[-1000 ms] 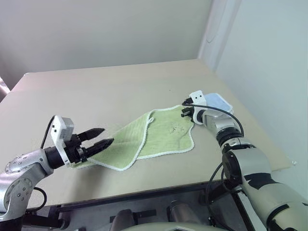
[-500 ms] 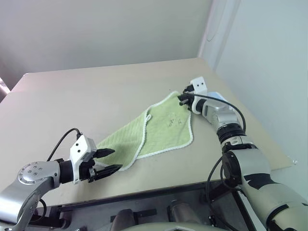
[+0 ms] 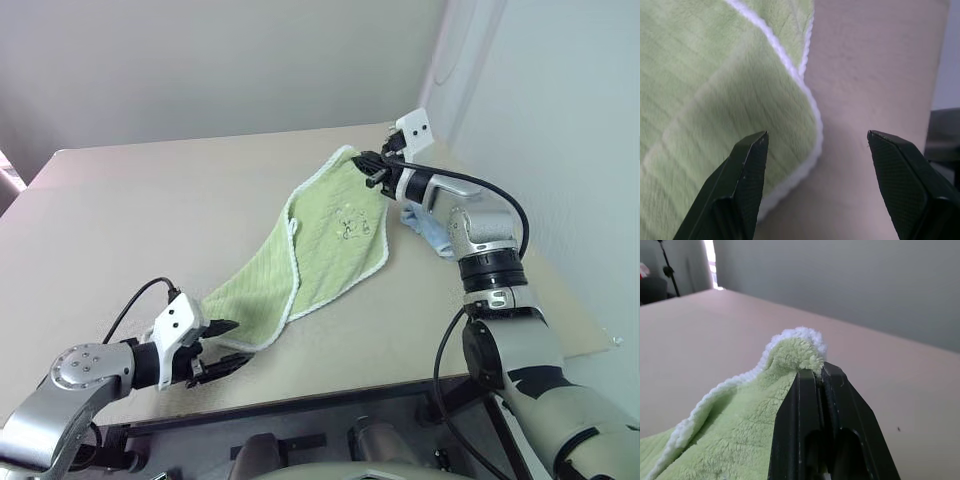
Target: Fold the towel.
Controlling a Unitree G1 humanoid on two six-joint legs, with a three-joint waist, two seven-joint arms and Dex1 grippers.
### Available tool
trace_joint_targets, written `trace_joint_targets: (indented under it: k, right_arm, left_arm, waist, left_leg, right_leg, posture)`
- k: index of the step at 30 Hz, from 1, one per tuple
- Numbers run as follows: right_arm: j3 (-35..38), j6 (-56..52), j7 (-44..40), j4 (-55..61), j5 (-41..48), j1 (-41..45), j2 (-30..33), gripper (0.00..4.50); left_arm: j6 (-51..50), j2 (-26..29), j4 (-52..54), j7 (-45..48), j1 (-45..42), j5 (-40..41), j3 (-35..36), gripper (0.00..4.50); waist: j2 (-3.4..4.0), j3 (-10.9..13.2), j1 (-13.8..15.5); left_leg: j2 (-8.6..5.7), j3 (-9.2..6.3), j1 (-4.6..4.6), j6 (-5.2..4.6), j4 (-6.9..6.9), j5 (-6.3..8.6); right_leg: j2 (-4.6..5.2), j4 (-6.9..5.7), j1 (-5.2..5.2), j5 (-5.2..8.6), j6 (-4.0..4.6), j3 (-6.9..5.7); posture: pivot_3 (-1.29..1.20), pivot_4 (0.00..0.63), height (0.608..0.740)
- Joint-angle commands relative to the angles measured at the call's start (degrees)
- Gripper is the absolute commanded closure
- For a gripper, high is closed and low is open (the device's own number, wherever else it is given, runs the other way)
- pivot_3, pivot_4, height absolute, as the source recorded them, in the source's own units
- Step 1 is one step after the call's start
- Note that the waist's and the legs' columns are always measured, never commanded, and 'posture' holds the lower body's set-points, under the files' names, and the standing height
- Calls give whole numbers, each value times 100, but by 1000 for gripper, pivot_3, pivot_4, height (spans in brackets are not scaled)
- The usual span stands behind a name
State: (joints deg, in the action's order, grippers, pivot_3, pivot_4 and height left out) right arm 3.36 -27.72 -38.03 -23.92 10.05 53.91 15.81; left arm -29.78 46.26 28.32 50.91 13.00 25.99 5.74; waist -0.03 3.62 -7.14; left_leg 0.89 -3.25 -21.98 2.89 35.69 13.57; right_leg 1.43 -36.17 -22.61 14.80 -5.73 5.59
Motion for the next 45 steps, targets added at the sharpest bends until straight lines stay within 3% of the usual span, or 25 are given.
trace_joint_targets:
  k: [1, 9, 22, 28, 36, 45]
  right_arm:
    - [-22, -66, 57, 449, 116, 41, 44, 4468]
    - [-92, -323, 74, 1069, 253, -33, 46, 4468]
    - [-207, -395, 142, 1126, 341, -132, 8, 4468]
    - [-223, -379, 170, 1111, 343, -136, 18, 4468]
    - [-220, -377, 213, 1091, 349, -159, 33, 4468]
    - [-221, -372, 250, 1021, 356, -138, -4, 4468]
  left_arm:
    - [158, 69, 110, -123, -65, -392, -246, 1147]
    - [-141, -48, 231, -336, -412, -377, -378, 1147]
    - [-188, 182, 265, -337, -431, -645, -573, 1147]
    - [532, 162, -397, -410, -273, -1355, -983, 1147]
    - [1496, -245, -1327, -308, -50, -1499, -1030, 1147]
    - [2544, -631, -2699, -232, -503, -1803, -1206, 1147]
  waist:
    - [0, 0, -11]
    - [0, 0, 8]
    - [0, 0, 3]
    - [0, 0, -3]
    - [6, -4, 35]
    - [30, -13, 76]
  left_leg:
    - [0, 1, -1, 0, -1, 0]
    - [0, 0, -17, 0, 2, 0]
    - [1, 0, -20, 0, 3, 0]
    - [0, 0, -20, 0, 3, 0]
    - [0, 1, -12, 0, 6, 0]
    - [-6, 2, 59, 4, 16, 3]
  right_leg:
    - [0, 0, -2, -1, 2, 0]
    - [-1, -1, -15, -1, 1, 0]
    - [-1, -1, -17, -2, 2, 0]
    - [-2, -1, -17, -2, 3, 0]
    - [1, -1, -9, -2, 3, 0]
    - [18, 9, 42, 7, -11, 0]
  posture:
    - [0, 0, 740]
    - [0, 0, 740]
    - [0, 0, 740]
    - [0, 0, 740]
    - [0, 0, 740]
    - [0, 0, 740]
